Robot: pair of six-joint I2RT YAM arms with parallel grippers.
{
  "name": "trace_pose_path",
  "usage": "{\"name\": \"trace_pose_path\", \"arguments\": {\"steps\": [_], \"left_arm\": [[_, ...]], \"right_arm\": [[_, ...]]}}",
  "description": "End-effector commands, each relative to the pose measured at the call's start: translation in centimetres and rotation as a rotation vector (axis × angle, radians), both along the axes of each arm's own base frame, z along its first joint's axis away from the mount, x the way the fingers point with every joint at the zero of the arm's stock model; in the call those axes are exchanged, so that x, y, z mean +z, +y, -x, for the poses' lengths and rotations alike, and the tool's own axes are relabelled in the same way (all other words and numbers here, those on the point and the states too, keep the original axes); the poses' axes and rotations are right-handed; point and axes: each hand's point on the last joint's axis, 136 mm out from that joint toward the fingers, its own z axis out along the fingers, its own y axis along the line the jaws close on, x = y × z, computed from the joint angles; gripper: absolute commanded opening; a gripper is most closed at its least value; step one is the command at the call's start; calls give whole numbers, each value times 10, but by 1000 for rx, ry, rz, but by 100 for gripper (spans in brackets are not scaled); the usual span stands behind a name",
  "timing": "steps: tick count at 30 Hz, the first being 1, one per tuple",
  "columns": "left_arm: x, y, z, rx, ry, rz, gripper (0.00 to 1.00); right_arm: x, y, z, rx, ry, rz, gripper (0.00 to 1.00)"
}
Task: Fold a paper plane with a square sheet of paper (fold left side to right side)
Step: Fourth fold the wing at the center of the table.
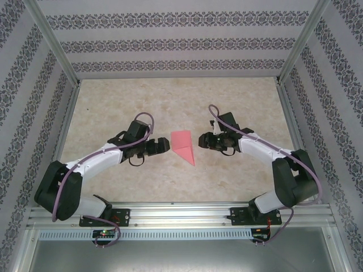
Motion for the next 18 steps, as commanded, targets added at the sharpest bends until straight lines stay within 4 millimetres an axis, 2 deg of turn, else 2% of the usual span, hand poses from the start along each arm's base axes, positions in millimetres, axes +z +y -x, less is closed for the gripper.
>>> {"name": "trace_pose_path", "arguments": {"steps": [1,9,15,18], "left_arm": [[10,0,-9,49,-62,67,100],[0,-7,-9,41,-27,95,98],[-2,-10,-9,34,-14,102,97],[-5,-11,-9,31,-5,100,97]], "right_arm": [[-1,20,-8,81,-26,-25,52],[-18,60,-8,163,27,-49,50],[-24,66,-4,181,36,-43,48],[-26,67,-1,192,44,-51,41]]}}
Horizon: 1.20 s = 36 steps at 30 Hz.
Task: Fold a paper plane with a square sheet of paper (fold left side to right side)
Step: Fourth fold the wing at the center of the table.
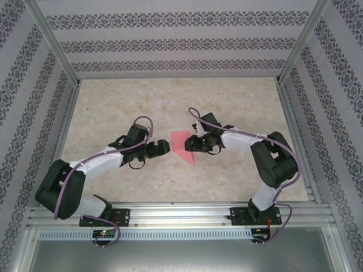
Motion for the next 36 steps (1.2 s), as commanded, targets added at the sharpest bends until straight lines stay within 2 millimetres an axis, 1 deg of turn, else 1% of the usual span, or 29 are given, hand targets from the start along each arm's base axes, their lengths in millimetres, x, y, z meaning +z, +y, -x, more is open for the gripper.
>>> {"name": "trace_pose_path", "arguments": {"steps": [1,6,10,14,18,24,36], "left_arm": [[7,-6,-11,6,-21,41,97],[5,-13,-11,-15,-4,63,97],[3,-19,-13,-30,7,77,95],[3,-26,-14,-43,14,81,94],[4,-35,-16,-58,19,88,92],[4,-44,-21,-70,26,88,89],[3,-67,-28,-100,38,102,78]], "right_arm": [[6,9,-3,29,-22,-39,38],[5,12,-3,38,-8,-45,24],[1,8,-5,32,-3,-27,12],[-4,7,-4,31,13,-23,4],[-7,3,-6,16,16,-17,3],[-3,-6,-8,-1,10,-22,4],[-1,-6,-6,3,8,-37,5]]}}
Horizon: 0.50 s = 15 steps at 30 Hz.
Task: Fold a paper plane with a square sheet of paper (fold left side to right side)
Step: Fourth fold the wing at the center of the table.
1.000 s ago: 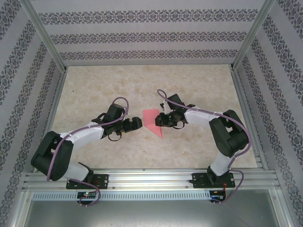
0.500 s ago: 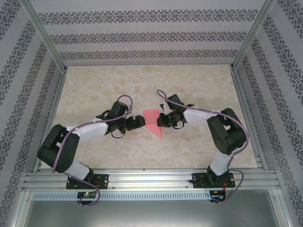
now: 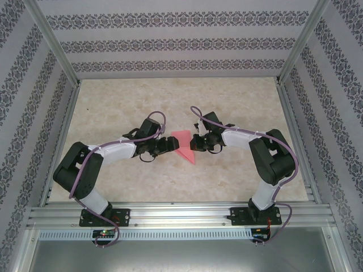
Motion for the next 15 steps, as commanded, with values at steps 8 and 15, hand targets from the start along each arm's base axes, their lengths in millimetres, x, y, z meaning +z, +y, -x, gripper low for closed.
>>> {"name": "trace_pose_path", "arguments": {"steps": [8,15], "left_arm": [[8,-26,-9,-18,-28,45,74],[5,-32,-10,-22,-23,50,71]], "right_arm": [[7,-1,2,19,-21,-25,5],[8,-2,3,15,-21,-19,6]]}}
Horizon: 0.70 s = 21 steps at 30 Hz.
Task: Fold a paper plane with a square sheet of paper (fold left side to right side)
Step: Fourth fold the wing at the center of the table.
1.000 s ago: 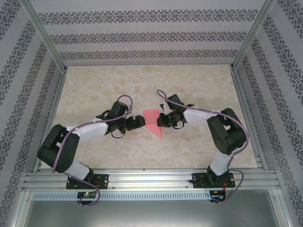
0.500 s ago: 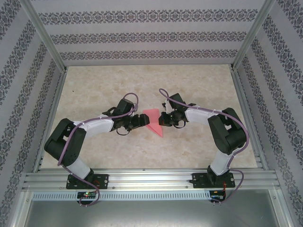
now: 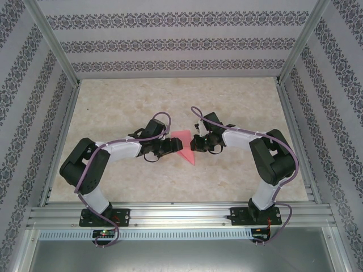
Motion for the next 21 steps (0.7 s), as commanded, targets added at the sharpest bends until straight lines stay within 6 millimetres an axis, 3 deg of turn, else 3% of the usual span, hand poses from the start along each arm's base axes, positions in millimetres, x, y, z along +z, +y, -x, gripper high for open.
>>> {"name": "trace_pose_path", "arguments": {"steps": [1,21], "left_arm": [[14,-15,-10,-5,-39,44,71],[3,-28,-17,-5,-21,33,57]], "right_arm": [[9,0,1,16,-27,-17,6],[5,2,2,23,-15,-23,6]]}}
